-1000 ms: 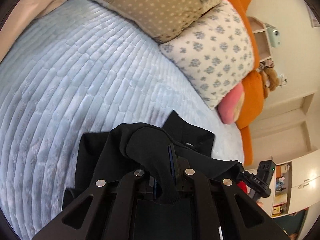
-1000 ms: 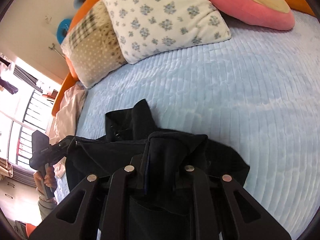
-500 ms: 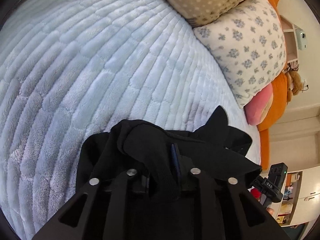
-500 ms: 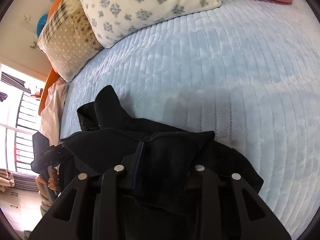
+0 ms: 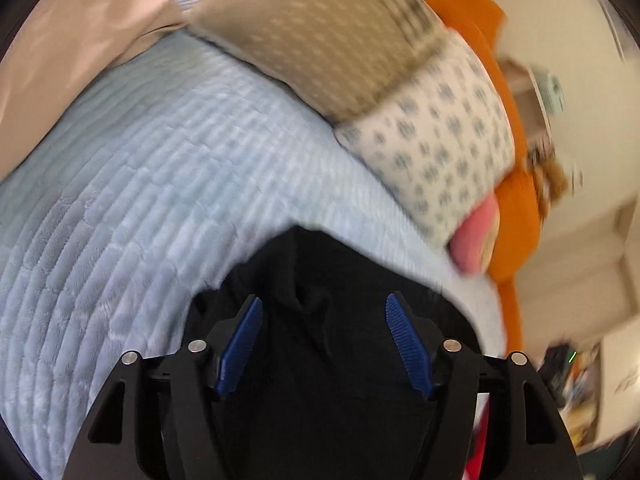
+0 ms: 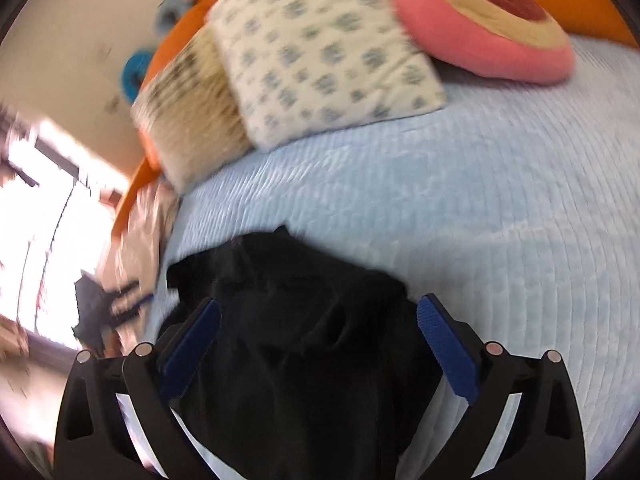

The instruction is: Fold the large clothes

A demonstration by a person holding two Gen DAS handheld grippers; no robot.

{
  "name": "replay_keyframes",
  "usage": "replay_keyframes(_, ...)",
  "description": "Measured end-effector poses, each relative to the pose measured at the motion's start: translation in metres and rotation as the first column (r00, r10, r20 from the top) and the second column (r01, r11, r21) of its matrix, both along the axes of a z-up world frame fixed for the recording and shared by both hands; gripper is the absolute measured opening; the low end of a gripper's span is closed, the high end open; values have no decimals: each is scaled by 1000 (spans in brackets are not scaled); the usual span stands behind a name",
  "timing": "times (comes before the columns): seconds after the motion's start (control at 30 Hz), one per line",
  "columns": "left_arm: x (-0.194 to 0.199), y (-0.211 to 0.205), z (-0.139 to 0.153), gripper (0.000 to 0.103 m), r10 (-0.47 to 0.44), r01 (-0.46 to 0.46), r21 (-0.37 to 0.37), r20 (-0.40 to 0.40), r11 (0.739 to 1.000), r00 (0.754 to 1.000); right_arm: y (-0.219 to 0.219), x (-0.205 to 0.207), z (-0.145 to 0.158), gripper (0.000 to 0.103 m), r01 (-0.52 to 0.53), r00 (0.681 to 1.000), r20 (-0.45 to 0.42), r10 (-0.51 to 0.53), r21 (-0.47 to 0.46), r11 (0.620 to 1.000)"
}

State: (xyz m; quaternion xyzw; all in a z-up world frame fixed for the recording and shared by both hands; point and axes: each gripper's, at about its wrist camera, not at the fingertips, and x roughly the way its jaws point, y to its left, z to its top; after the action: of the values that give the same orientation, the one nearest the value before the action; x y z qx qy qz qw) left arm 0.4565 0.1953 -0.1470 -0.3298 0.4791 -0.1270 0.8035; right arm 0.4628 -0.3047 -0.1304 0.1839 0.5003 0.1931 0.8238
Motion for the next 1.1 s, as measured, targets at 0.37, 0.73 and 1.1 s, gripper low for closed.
replay_keyframes(0.37,-25,-121,-39,71,-282,284,76,-35,956,959,105,-10,-69,78,-221,974,-107,201,-219,950)
replay_keyframes(0.73,-26,-139,-50,71,-324,320,171,-9,932,946,119,72,-44,80,-98,995,23,102,-122,988)
replay_keyframes(1.1,25,-145,-35,72,-285,267,229,45,936,958,91,103,-71,80,18,1000,13,-17,-81,997)
